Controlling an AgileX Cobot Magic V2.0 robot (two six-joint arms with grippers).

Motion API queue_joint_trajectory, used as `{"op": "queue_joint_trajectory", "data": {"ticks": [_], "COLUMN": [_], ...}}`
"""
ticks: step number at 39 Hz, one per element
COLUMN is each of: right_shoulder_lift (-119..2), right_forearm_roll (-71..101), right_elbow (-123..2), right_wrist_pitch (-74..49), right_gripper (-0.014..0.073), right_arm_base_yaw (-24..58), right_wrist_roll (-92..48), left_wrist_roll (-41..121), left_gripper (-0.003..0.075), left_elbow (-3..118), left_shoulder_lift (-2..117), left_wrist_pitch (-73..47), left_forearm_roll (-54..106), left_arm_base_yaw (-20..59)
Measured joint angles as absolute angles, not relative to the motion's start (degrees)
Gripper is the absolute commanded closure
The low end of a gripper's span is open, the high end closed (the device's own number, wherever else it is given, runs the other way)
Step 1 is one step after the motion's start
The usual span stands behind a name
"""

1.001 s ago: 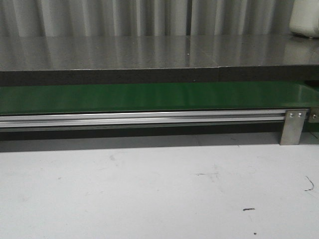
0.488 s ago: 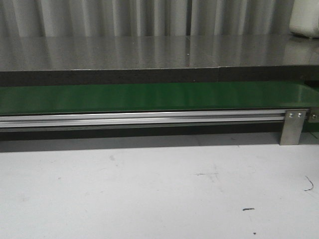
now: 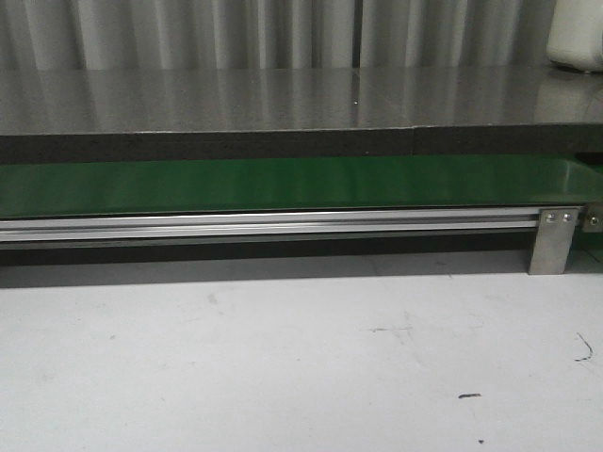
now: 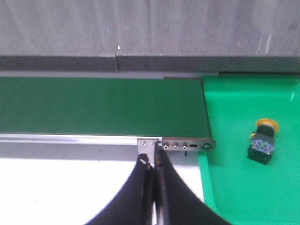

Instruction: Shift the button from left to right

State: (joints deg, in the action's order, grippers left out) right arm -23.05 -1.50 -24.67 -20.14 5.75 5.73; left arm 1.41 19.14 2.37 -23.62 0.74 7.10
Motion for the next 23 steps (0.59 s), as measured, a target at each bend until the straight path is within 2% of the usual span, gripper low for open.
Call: {"op": "queue_joint_trajectory", "data": {"ticks": [5,9,23], "right_shoulder_lift": [-12.10,-7.80,-6.76], "right_forearm_roll": [-1.50,-1.50,-1.41], "right_elbow": [-19.14,-17.53,-17.36], "right_wrist_pitch": [-19.58,-19.43,-19.08], "right_gripper": [0.0660,0.0660,0.0660], "right_arm_base_yaw": [5.75,5.75,5.75], "right_wrist_roll": [5.73,5.73,5.73], "left_wrist_roll": [1.41,1.41,1.41], "left_gripper": [0.0741,0.0741,0.0741], "left_elbow": [19.14,19.14,19.14], "left_shoulder_lift": [2.37,2.37,2.37], "left_wrist_pitch": [-23.62,-23.62,-23.62], "left_forearm_roll": [0.74,0.74,0.74], "left_arm_base_yaw": [7.10,7.10,7.10]}}
